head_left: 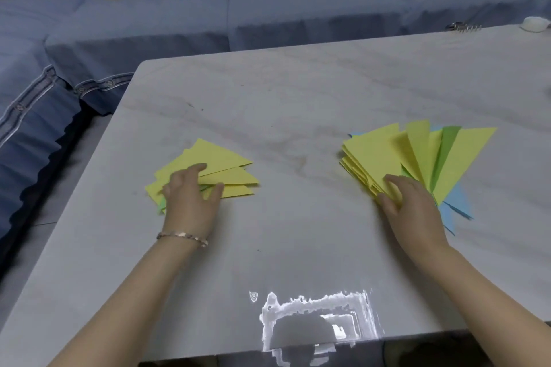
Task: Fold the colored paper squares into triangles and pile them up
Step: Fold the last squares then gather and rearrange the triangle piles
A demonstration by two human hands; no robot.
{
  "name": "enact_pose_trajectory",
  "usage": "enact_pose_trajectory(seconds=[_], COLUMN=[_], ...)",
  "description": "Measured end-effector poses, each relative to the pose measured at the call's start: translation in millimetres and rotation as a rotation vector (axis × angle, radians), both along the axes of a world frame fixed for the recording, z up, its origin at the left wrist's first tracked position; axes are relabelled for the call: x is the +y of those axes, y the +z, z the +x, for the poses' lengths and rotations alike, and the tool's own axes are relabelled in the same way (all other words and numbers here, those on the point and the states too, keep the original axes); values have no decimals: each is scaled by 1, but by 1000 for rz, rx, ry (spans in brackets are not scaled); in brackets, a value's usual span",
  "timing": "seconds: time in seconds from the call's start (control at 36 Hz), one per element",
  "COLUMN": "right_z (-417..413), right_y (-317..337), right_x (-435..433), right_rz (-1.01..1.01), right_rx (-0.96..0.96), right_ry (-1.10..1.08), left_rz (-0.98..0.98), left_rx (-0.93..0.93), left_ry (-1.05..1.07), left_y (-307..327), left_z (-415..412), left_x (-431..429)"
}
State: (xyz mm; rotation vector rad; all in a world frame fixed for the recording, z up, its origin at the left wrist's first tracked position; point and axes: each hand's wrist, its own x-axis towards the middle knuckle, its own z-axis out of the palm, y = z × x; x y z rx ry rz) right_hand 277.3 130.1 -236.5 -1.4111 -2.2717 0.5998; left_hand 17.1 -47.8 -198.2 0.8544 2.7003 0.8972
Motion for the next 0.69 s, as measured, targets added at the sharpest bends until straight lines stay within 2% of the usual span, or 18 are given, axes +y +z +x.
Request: enact_pose_trajectory(seconds=[0.08,0.17,0.22,0.31,0.5,0.61,0.69], right_z=[-4,-8,-11,-15,-17,-22,-27], right_y=[7,12,13,19,26,39,44], right_x=[-4,-12,-18,-26,-23,-25,-37], right_rz=[-29,-142,-177,-132,293,586,657], right_rx=[174,355,445,527,538,459,425], right_ry=[-24,-73,-89,-119,-19,178,392], left_rz=[130,222,242,237,247,415,525], left_rx=[-115,-378,-567,-668,-794,-1149,-1378], left_ry=[-102,-165,-178,-204,-203,-73,-98], left_y=[-1,1,2,-1,1,22,36], left_z=[31,63,80,96,111,111,104], left_x=[8,22,33,44,58,65,63])
